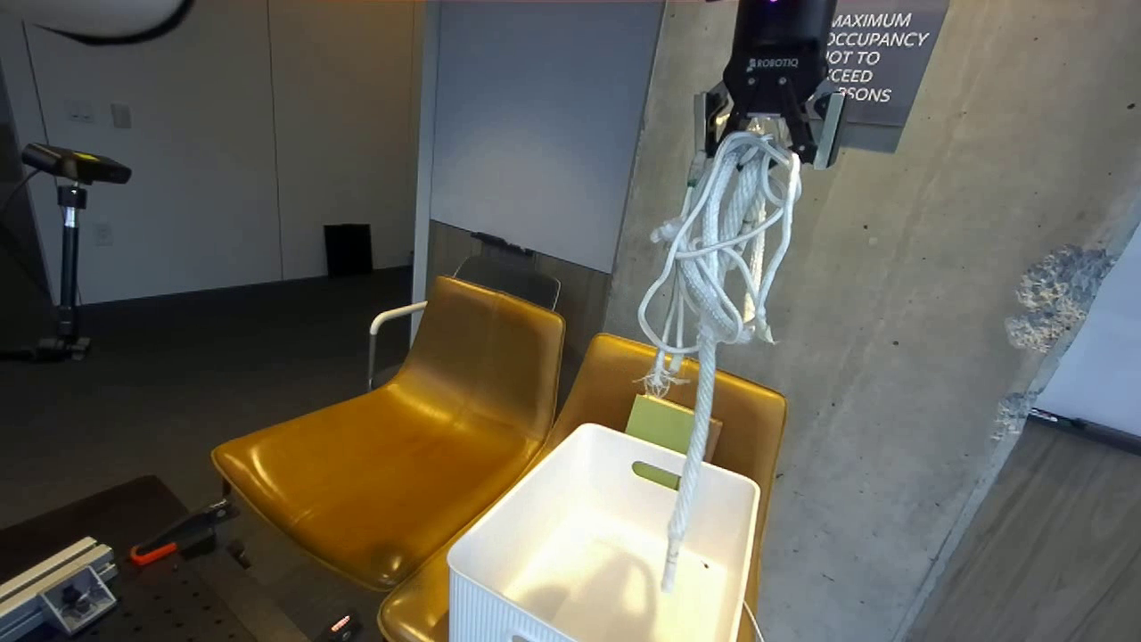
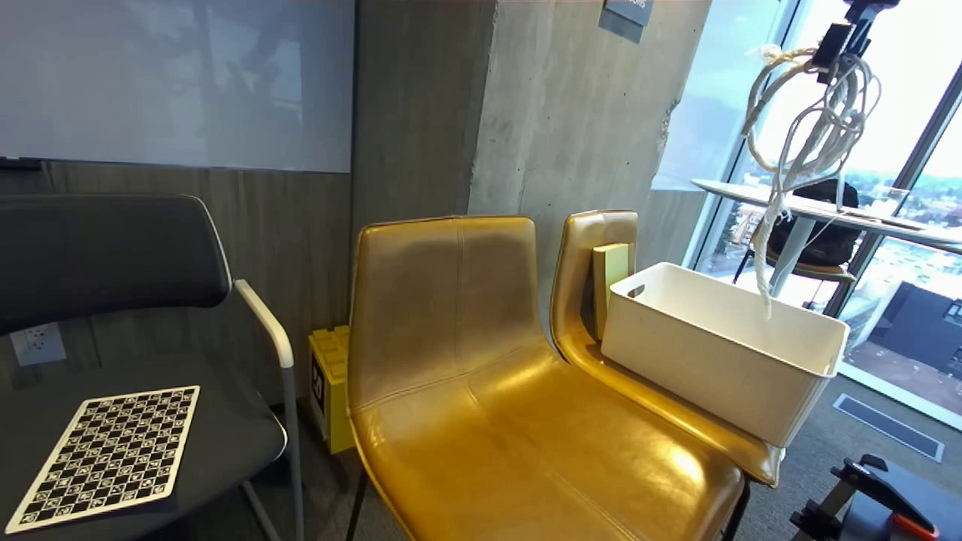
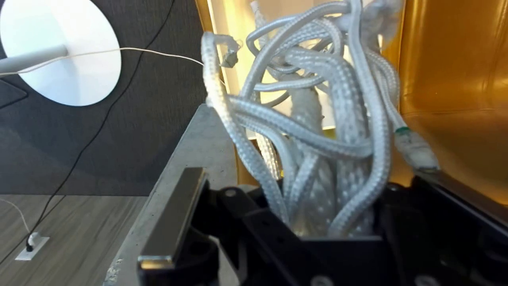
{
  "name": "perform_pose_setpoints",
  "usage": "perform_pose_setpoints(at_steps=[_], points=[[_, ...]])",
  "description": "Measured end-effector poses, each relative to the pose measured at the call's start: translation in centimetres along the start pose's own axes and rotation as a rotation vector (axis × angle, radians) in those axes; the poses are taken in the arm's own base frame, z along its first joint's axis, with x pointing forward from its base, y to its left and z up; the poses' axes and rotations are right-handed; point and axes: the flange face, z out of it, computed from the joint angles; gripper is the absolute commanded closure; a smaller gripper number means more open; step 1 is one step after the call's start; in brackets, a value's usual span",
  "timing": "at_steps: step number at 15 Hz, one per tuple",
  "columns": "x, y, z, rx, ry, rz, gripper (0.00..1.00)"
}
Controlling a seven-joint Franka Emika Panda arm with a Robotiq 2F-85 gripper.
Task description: Put the ropes in the basket
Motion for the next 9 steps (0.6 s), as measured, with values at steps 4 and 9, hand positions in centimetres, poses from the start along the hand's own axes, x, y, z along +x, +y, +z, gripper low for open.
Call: perform_pose_setpoints(at_steps=[4,9], points=[[0.3,1.2,2.1,0.02,-0.037,0.002,1.0],[1.1,1.5,7.8,0.071,-0.124,-0.012,1.0]])
